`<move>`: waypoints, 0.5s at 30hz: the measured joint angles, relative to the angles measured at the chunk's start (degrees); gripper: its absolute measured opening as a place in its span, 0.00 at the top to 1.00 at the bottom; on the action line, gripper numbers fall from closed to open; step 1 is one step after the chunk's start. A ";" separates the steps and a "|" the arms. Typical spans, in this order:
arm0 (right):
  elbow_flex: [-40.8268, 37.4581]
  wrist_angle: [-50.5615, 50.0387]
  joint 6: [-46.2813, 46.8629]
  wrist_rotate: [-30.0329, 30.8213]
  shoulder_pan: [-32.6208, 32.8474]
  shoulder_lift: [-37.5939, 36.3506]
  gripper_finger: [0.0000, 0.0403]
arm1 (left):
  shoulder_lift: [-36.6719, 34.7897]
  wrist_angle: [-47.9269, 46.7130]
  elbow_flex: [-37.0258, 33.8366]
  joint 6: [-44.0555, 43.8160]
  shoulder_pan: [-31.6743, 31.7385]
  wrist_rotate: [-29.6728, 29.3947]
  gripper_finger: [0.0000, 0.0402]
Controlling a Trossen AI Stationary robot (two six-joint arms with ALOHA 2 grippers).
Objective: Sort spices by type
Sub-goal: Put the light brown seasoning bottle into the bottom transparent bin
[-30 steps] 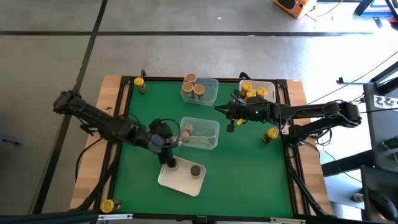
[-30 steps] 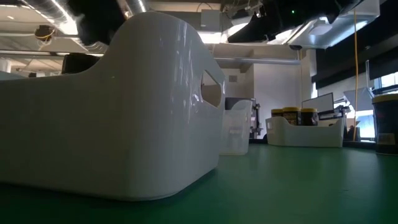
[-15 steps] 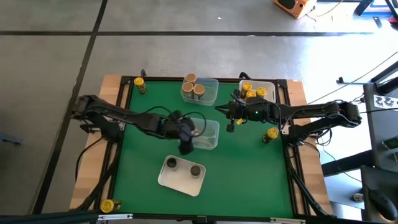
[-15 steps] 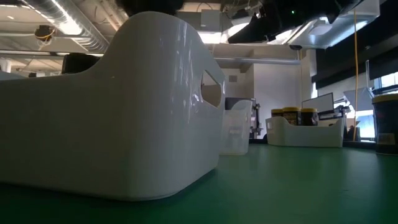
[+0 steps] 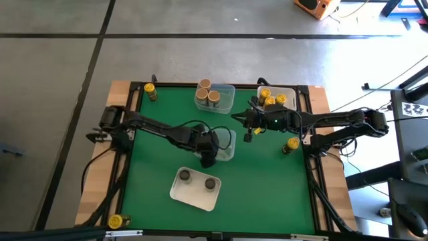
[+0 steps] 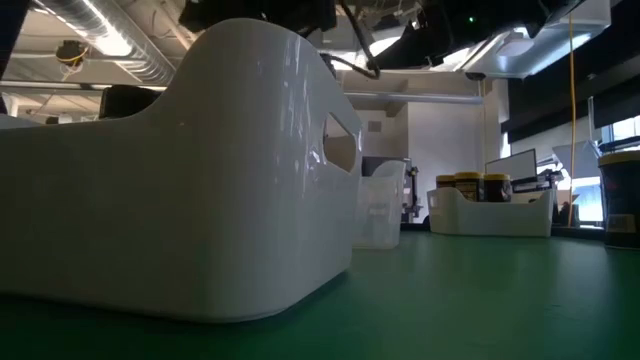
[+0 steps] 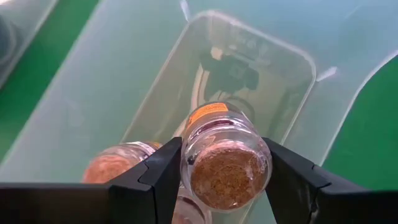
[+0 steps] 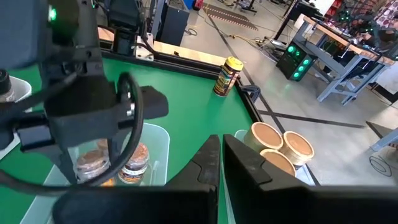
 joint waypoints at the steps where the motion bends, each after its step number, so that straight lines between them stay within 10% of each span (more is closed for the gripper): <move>1: 0.00 -0.02 0.00 0.00 0.00 0.00 0.95 | 0.52 0.04 0.00 0.00 0.00 0.02 0.52; 15: 0.00 0.02 -0.12 -0.02 0.00 0.00 0.95 | 2.20 0.94 -0.02 -1.73 0.04 -0.02 0.44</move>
